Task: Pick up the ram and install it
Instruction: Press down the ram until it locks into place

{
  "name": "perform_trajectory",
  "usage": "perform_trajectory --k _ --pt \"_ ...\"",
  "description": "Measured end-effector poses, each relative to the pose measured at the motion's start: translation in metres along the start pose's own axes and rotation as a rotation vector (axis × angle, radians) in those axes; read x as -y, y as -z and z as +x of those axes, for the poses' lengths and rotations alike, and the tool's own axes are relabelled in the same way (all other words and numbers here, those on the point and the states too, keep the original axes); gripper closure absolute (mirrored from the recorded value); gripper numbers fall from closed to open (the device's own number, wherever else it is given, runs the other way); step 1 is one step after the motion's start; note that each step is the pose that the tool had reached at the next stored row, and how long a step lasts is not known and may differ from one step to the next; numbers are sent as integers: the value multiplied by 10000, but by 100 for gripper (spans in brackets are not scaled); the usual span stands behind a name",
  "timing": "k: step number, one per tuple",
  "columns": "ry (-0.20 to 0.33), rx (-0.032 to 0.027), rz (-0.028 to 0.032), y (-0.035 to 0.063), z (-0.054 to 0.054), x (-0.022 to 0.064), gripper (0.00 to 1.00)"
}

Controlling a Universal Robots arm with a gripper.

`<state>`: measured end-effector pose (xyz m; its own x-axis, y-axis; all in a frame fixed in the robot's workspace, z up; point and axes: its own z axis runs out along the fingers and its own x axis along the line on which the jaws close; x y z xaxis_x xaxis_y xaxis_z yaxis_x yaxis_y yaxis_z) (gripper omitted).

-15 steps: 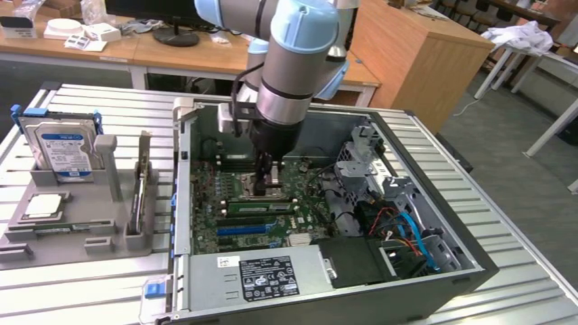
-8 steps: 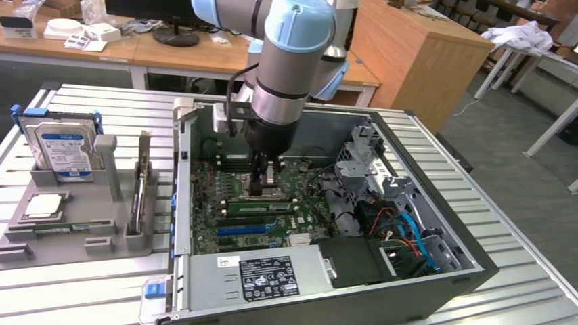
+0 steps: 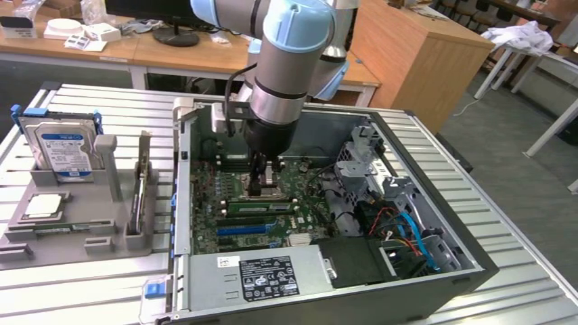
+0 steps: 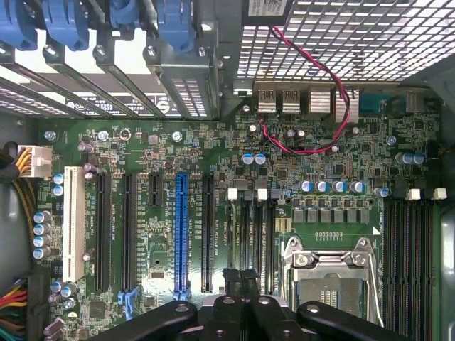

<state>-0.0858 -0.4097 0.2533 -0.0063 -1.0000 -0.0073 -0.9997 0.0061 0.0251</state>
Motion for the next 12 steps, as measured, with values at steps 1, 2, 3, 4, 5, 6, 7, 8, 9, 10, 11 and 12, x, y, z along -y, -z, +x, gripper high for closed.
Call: perform_trajectory --k 1,2,3,4,5,6,7,8,9,10,11,12 --pt "0 -2 -1 -1 0 0 89" --pt "0 1 1 -6 0 0 89" --pt "0 1 1 -11 0 0 89" --pt "0 1 0 -17 0 0 89" --pt "0 0 0 -24 0 0 89" --pt "0 0 0 -32 1 1 89" --pt "-1 0 0 -39 1 1 89" --pt "-1 -1 -1 -46 2 1 89" --pt "-1 -2 -2 -53 3 1 89" --pt "-1 -1 -3 -62 4 1 89" --pt "0 -1 -3 -70 6 2 89" --pt "-1 -2 -3 -76 7 2 89"
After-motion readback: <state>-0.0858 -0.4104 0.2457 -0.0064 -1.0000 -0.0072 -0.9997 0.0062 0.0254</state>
